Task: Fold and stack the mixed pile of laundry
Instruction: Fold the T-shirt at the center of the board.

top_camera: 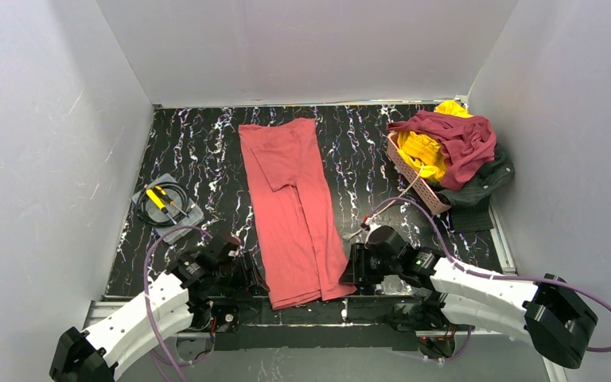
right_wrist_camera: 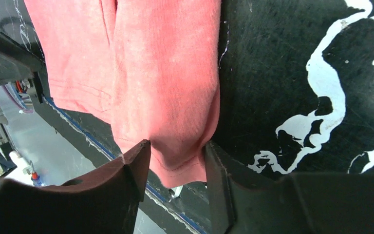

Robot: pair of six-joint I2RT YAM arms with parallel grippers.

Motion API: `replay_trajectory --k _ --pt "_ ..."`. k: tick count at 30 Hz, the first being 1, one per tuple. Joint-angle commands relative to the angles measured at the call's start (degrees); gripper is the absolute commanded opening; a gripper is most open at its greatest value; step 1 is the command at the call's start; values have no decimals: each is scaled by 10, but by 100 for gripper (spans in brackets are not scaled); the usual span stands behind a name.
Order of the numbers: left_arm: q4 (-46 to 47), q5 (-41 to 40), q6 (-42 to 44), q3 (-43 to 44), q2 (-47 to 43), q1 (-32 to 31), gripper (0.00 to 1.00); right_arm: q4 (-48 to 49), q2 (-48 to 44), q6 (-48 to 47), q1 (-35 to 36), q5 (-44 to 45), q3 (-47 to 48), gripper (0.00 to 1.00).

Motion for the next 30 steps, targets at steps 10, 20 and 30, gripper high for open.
replay_trajectory --k 10,20,30 --pt "83 40 -37 -37 39 -24 52 29 20 -1 -1 -3 -17 32" --pt "106 39 -63 -44 59 -60 36 33 24 -1 -1 -2 -19 30" --pt "137 28 -69 -43 112 -92 32 38 34 -5 -1 -4 -14 29"
